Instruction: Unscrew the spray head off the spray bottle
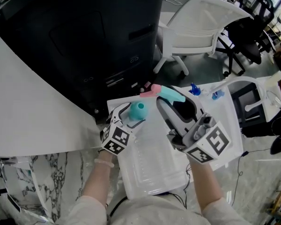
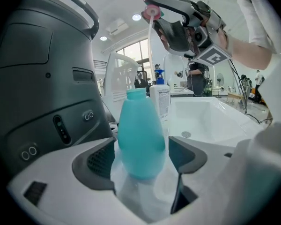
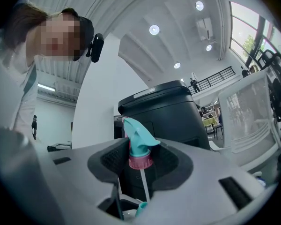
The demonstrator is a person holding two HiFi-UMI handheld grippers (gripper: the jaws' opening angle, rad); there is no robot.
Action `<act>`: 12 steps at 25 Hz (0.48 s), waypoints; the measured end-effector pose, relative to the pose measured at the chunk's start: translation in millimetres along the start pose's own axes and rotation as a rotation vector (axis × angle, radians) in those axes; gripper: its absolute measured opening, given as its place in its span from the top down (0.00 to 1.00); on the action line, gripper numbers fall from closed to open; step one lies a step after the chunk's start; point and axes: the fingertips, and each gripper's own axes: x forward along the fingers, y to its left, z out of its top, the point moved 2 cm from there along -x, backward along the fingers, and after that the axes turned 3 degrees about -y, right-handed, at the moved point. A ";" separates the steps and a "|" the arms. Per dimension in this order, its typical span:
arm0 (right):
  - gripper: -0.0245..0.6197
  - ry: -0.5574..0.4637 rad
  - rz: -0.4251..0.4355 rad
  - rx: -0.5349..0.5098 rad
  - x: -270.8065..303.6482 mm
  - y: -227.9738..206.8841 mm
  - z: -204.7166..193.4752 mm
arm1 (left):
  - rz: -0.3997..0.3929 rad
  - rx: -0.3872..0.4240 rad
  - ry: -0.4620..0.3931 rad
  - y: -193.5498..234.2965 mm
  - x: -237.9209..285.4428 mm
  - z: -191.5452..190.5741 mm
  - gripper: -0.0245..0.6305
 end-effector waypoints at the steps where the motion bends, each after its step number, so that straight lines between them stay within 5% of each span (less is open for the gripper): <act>1: 0.73 0.005 -0.003 0.000 -2.2 -0.4 -0.8 | 0.005 -0.001 -0.001 -0.3 -3.1 1.2 0.43; 12: 0.73 0.084 -0.027 0.012 -28.7 1.1 -12.0 | 0.065 -0.019 -0.010 -6.6 -45.1 11.7 0.44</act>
